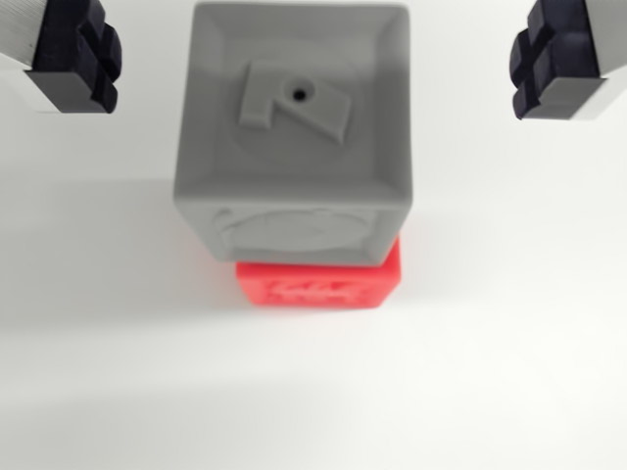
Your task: Destack cube
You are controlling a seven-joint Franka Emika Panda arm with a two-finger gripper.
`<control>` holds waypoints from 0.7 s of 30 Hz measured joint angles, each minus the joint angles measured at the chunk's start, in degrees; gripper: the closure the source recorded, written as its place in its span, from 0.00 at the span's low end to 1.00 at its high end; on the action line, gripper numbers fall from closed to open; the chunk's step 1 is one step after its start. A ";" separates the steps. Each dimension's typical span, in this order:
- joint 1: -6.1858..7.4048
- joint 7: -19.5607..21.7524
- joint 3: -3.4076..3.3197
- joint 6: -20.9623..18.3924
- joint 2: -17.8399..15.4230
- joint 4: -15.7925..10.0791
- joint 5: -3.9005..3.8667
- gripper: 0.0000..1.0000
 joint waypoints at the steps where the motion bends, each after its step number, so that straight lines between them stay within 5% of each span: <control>1: 0.02 -0.26 0.05 0.74 0.74 0.01 0.35 0.00; 10: -0.07 -2.57 0.97 5.72 6.06 0.39 3.55 0.00; 18: -0.42 -3.68 1.67 7.70 8.36 0.73 5.02 0.00; 19: -0.47 -3.74 1.73 7.77 8.43 0.75 5.08 1.00; 21: -0.51 -3.79 1.77 7.83 8.45 0.76 5.12 1.00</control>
